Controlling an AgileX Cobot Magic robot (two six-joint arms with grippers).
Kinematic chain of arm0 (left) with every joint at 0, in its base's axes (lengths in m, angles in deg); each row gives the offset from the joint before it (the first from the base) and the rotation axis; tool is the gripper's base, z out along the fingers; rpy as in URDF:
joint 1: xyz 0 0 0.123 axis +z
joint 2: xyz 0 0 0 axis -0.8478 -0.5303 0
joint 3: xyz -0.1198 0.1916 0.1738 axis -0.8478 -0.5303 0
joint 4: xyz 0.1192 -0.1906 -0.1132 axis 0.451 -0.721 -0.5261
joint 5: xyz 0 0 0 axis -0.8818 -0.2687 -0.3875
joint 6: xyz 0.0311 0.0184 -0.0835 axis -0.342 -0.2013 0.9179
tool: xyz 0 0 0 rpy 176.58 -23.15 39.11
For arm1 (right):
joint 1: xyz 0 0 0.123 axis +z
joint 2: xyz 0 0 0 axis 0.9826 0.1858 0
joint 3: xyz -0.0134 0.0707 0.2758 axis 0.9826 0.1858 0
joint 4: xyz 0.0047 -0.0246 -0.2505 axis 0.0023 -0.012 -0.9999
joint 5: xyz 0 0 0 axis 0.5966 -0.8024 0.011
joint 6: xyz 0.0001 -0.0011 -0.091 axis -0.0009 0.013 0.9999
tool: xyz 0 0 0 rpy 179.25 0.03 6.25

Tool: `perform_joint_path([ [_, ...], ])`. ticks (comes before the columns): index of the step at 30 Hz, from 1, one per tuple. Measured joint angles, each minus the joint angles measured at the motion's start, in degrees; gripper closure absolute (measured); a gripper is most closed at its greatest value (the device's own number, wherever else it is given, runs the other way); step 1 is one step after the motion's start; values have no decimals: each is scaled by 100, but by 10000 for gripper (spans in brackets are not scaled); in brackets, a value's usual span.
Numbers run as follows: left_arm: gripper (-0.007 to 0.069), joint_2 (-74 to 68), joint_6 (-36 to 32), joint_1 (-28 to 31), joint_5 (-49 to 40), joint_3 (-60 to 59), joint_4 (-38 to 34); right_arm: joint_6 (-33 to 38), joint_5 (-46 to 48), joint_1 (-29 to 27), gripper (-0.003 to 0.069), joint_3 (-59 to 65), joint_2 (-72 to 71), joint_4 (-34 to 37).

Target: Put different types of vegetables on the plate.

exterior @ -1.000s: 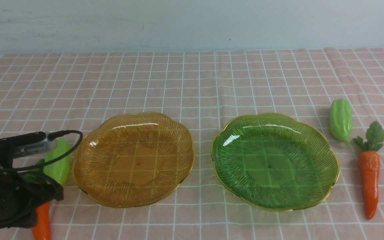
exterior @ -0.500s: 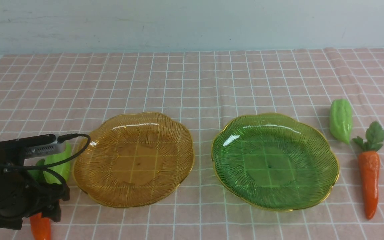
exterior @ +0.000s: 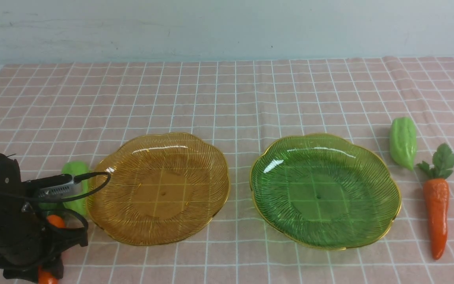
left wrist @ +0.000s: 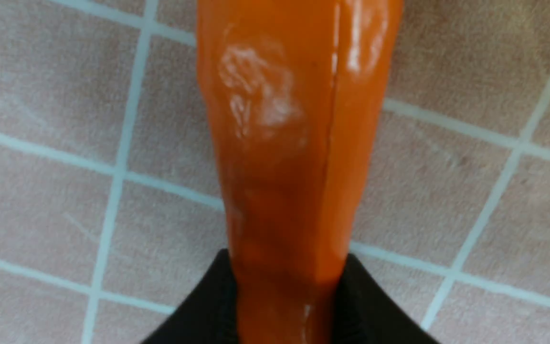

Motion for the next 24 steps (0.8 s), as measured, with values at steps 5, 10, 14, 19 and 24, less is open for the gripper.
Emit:
perform_joint_path([
  [5,447,188,20,2,-469,7,170,-306,0,0,643,-6,269,-440],
  [10,448,1248,56,2,-1153,7,322,-1068,-82,0,643,-19,1080,-1503],
  [14,448,2137,-336,2,-1316,231,-37,-1629,-372,0,640,-166,1775,-2134],
  [19,448,2387,-1293,-323,-1339,952,-795,-2182,-764,0,587,-410,2695,-2945],
  [24,448,1594,-1469,-1299,-1217,1728,-825,-2324,-1013,0,437,-809,3915,-2960],
])
